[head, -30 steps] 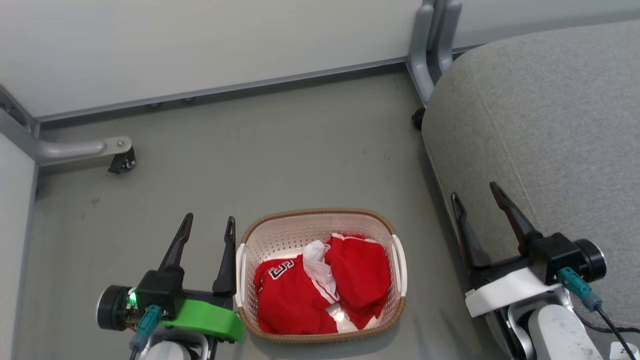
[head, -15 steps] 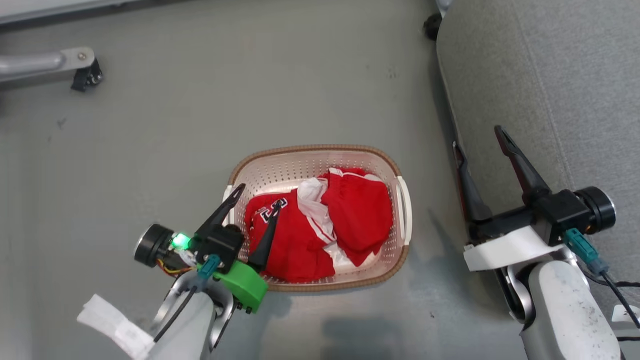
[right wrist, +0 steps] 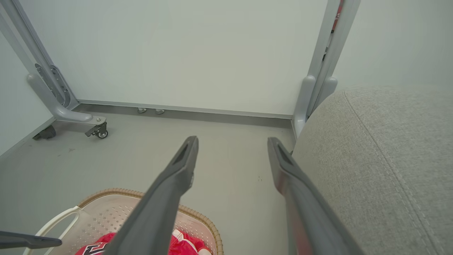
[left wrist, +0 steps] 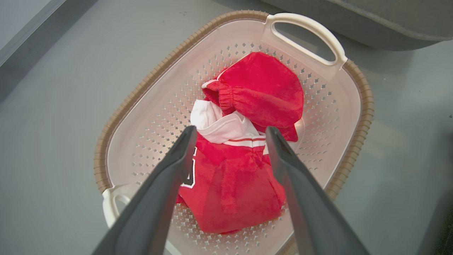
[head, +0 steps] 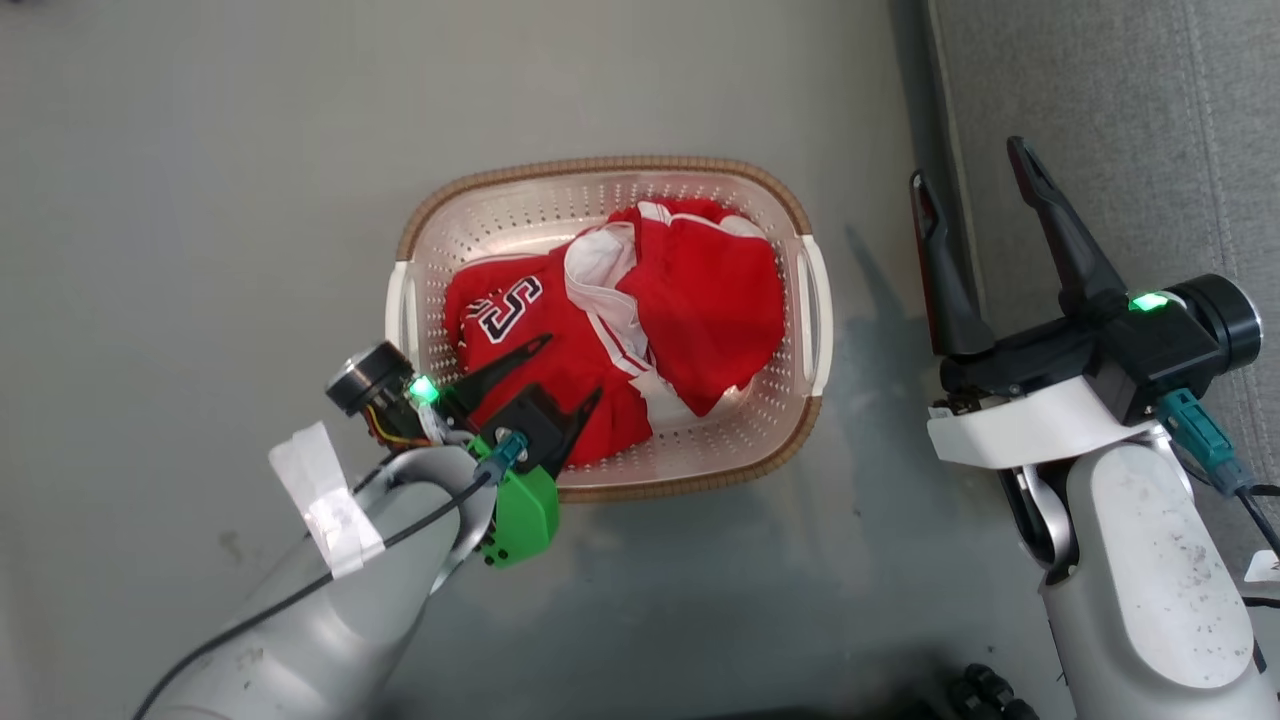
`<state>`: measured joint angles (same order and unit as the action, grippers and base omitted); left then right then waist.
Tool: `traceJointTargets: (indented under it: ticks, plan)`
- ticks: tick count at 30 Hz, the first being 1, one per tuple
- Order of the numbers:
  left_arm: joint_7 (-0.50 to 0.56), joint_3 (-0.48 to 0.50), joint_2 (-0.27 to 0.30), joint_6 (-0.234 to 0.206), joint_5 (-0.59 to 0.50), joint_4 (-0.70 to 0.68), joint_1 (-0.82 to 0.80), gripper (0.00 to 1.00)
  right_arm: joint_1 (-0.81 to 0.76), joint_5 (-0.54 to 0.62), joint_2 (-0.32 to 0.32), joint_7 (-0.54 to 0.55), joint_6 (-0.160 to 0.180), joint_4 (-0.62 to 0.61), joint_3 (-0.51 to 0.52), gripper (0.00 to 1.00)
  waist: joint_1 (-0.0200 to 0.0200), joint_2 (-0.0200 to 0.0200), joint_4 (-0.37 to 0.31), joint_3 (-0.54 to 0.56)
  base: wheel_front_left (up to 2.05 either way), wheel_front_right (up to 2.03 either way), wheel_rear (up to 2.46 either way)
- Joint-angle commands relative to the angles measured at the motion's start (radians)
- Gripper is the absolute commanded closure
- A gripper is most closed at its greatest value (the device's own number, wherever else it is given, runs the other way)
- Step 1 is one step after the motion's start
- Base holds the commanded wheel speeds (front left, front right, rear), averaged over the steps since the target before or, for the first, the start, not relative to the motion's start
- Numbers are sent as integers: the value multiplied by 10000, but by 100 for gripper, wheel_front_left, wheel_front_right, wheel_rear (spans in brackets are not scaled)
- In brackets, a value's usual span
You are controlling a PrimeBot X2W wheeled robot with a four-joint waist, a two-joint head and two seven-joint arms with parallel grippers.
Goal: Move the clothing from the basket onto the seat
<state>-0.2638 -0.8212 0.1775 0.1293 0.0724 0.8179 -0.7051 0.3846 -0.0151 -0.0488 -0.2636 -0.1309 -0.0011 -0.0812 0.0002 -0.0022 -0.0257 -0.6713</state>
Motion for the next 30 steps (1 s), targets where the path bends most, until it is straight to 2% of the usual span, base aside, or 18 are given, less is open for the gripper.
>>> traceJointTargets:
  ticks: [1,6,12,24,30]
  plan:
    - [-12,-286,71,10,168,263,-598,0,196,-21,-30,-17,3,-77,4,0,-2,22,-367,-1064,0,0,0]
    - [-12,-1757,-126,4,537,1409,-1676,0,372,-93,-22,-19,3,-211,-54,0,-2,22,-587,-1726,0,0,0]
    - [-12,-2769,-268,3,854,2247,-2549,0,551,-234,-25,-18,3,-389,-197,0,-2,22,-796,-2324,0,0,0]
    - [8,-3763,-696,4,945,3932,-3592,0,763,-507,-27,-18,3,-661,-442,0,-2,22,-1005,-3287,0,0,0]
    - [554,-3838,-823,-333,916,4445,-3985,0,849,-703,-25,-18,3,-769,-544,0,-2,22,-1108,-3705,0,0,0]
